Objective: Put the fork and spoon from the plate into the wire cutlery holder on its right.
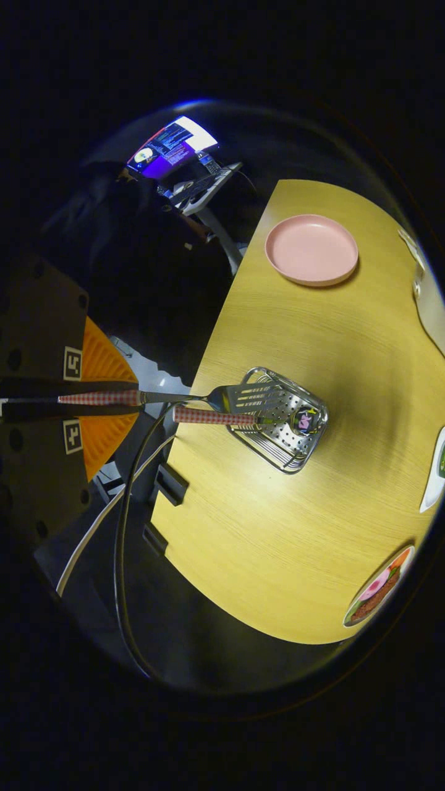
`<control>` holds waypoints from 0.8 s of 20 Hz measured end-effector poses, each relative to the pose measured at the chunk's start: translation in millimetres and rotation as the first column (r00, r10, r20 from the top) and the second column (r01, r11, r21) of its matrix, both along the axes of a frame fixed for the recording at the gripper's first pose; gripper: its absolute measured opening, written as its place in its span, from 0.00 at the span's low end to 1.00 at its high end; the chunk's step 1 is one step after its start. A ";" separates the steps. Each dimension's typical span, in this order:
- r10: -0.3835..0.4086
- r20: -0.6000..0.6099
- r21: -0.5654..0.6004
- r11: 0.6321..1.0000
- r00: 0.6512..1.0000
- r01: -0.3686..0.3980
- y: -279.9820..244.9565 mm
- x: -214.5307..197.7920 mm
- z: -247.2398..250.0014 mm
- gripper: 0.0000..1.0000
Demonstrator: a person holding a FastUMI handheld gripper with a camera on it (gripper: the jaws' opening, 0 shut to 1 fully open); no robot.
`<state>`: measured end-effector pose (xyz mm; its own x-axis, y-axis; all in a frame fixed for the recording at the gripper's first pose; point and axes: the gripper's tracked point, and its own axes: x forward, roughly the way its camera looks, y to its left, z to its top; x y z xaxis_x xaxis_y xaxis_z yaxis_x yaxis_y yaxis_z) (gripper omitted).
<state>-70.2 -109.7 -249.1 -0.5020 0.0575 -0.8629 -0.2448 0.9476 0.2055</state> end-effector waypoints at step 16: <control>-0.051 -0.205 -0.096 0.995 0.978 0.032 6.9 44.3 -67.9 0.11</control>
<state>-25.9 -102.8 -317.0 -0.6688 0.0075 -0.7434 -0.1660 0.9732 0.1591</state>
